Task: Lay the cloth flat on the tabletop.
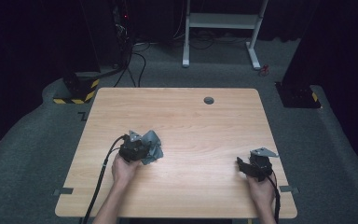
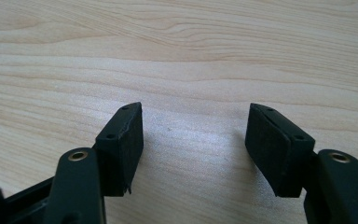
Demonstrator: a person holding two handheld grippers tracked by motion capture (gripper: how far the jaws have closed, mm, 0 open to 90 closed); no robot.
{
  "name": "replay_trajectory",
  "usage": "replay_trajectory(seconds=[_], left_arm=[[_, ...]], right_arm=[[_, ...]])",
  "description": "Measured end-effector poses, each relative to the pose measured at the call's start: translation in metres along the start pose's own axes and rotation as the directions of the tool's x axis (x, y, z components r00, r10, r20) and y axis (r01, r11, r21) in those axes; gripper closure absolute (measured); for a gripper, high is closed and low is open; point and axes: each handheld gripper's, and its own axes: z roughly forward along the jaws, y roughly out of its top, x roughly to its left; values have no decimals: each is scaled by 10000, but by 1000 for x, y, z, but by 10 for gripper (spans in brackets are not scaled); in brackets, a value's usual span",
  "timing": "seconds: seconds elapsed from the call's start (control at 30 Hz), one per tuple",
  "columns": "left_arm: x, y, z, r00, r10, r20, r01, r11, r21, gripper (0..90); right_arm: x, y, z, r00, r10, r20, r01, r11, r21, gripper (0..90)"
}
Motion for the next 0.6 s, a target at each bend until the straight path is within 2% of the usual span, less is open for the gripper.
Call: replay_trajectory(seconds=[0.3,0.47,0.6], left_arm=[[2,0,0,9995,-32,328,34,10000,-47,815],[2,0,0,9989,11,479,-6,9999,-106,853],[3,1,-1,9969,-140,769,153,9998,-158,856]], right_arm=[[0,0,0,10000,2,4,-2,10000,2,374],[0,0,0,10000,3,-11,-3,10000,22,374],[1,0,0,10000,7,-25,-7,10000,27,373]])
